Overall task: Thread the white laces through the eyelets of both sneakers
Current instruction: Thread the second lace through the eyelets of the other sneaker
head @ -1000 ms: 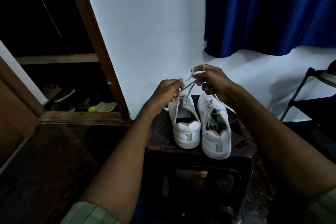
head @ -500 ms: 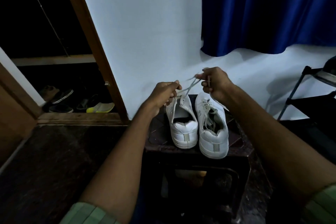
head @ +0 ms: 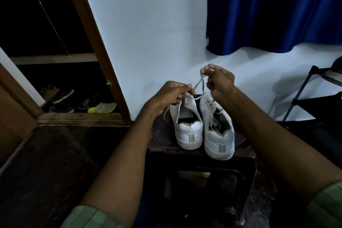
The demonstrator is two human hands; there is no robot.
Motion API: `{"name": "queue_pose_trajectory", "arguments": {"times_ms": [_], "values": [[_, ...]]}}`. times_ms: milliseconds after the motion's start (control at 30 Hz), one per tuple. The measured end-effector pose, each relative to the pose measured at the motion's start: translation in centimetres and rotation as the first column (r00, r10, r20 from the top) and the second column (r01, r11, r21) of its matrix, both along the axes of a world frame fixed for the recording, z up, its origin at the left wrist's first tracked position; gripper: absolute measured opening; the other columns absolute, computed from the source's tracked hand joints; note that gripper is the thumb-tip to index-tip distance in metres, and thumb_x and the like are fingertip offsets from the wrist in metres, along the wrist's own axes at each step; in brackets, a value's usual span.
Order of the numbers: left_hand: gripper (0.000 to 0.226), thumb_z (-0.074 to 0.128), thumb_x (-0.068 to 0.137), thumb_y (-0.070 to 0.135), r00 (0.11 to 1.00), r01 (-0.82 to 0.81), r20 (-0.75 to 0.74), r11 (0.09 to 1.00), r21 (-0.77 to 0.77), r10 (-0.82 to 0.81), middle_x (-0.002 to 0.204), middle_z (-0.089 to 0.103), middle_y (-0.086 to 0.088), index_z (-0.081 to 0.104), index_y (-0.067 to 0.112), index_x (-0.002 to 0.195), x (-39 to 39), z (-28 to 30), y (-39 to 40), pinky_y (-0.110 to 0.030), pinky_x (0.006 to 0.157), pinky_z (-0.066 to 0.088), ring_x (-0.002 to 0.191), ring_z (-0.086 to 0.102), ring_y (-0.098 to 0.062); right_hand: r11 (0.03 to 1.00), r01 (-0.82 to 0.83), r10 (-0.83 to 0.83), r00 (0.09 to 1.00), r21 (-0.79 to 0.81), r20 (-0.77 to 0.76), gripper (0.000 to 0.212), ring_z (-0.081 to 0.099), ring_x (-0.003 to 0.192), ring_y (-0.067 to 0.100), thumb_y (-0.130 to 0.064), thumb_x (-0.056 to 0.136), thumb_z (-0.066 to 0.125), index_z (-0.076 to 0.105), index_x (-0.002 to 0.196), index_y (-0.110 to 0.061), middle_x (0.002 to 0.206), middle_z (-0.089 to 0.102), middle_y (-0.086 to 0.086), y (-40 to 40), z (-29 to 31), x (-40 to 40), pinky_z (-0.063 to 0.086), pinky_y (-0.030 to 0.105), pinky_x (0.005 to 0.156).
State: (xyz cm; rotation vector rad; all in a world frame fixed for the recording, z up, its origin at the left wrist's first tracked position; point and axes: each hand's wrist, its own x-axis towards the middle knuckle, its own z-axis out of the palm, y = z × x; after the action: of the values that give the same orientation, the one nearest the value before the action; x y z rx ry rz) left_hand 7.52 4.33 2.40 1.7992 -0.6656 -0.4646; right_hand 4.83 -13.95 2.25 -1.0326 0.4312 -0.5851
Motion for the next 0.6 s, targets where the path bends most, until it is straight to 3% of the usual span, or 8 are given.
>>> {"name": "queue_pose_trajectory", "arguments": {"times_ms": [67, 133, 233, 300, 367, 433, 600], "values": [[0.032, 0.051, 0.109, 0.028, 0.991, 0.025, -0.131, 0.997, -0.075, -0.035, 0.057, 0.038, 0.007, 0.07, 0.009, 0.09, 0.3, 0.2, 0.4, -0.017, 0.046, 0.024, 0.045, 0.029, -0.006, 0.994, 0.094, -0.095, 0.995, 0.056, 0.016, 0.029, 0.05, 0.044, 0.008, 0.005, 0.089, 0.071, 0.063, 0.116, 0.0, 0.08, 0.076, 0.012, -1.1, -0.2, 0.4, 0.03, 0.02, 0.04], [0.028, 0.047, 0.11, 0.029, 0.963, 0.02, -0.259, 0.98, -0.197, -0.071, 0.058, 0.035, 0.006, 0.063, 0.012, 0.094, 0.5, 0.3, 0.3, -0.019, 0.045, 0.021, 0.042, 0.027, -0.006, 0.998, 0.056, -0.057, 0.997, -0.027, -0.049, 0.023, 0.045, 0.045, 0.01, -0.003, 0.09, 0.073, 0.065, 0.112, -0.002, 0.083, 0.078, 0.013, -1.6, -0.2, 0.2, 0.031, 0.02, 0.041], [0.026, 0.043, 0.112, 0.032, 0.952, -0.064, -0.305, 0.962, -0.266, -0.02, 0.059, 0.04, 0.007, 0.06, 0.016, 0.1, 0.6, 0.0, -0.4, -0.019, 0.041, 0.019, 0.039, 0.024, -0.004, 0.926, -0.337, 0.295, 0.927, -0.172, -0.23, 0.032, 0.044, 0.051, 0.011, -0.026, 0.087, 0.08, 0.065, 0.105, -0.004, 0.095, 0.079, 0.012, -0.9, 0.4, -0.5, 0.029, 0.021, 0.04], [0.029, 0.045, 0.112, 0.034, 0.974, -0.072, -0.223, 0.978, -0.197, 0.027, 0.061, 0.044, 0.006, 0.067, 0.017, 0.101, 0.3, -0.2, -0.9, -0.018, 0.04, 0.018, 0.04, 0.023, -0.005, 0.848, -0.484, 0.419, 0.862, -0.216, -0.286, 0.031, 0.043, 0.052, 0.011, -0.027, 0.086, 0.08, 0.065, 0.1, -0.005, 0.083, 0.072, 0.006, 0.3, 0.5, -0.6, 0.025, 0.021, 0.039], [0.034, 0.048, 0.111, 0.036, 0.988, -0.089, -0.138, 0.99, -0.107, 0.074, 0.062, 0.048, 0.005, 0.073, 0.016, 0.102, -0.1, -0.3, -1.3, -0.019, 0.041, 0.018, 0.042, 0.025, -0.006, 0.874, -0.411, 0.343, 0.9, -0.259, -0.269, 0.018, 0.042, 0.049, 0.011, -0.014, 0.087, 0.078, 0.066, 0.098, -0.006, 0.072, 0.064, 0.007, 1.1, 0.3, -0.4, 0.026, 0.02, 0.039], [0.035, 0.05, 0.109, 0.038, 0.99, -0.104, -0.097, 0.993, -0.058, 0.098, 0.063, 0.05, 0.005, 0.074, 0.015, 0.1, -0.4, -0.2, -1.4, -0.018, 0.041, 0.02, 0.043, 0.026, -0.007, 0.933, -0.282, 0.241, 0.951, -0.222, -0.196, 0.018, 0.041, 0.044, 0.009, -0.003, 0.09, 0.074, 0.066, 0.106, -0.004, 0.08, 0.075, 0.011, 1.2, 0.2, -0.2, 0.03, 0.019, 0.038], [0.033, 0.049, 0.11, 0.035, 0.99, 0.018, -0.138, 1.0, -0.026, -0.021, 0.066, 0.052, 0.003, 0.072, 0.014, 0.099, -0.2, 0.0, -0.7, -0.018, 0.044, 0.026, 0.045, 0.032, -0.008, 0.984, -0.157, 0.163, 0.984, 0.089, -0.066, 0.014, 0.038, 0.047, 0.008, 0.007, 0.092, 0.062, 0.063, 0.099, -0.005, 0.103, 0.078, 0.019, -0.9, 0.5, 0.0, 0.028, 0.018, 0.037]]}}
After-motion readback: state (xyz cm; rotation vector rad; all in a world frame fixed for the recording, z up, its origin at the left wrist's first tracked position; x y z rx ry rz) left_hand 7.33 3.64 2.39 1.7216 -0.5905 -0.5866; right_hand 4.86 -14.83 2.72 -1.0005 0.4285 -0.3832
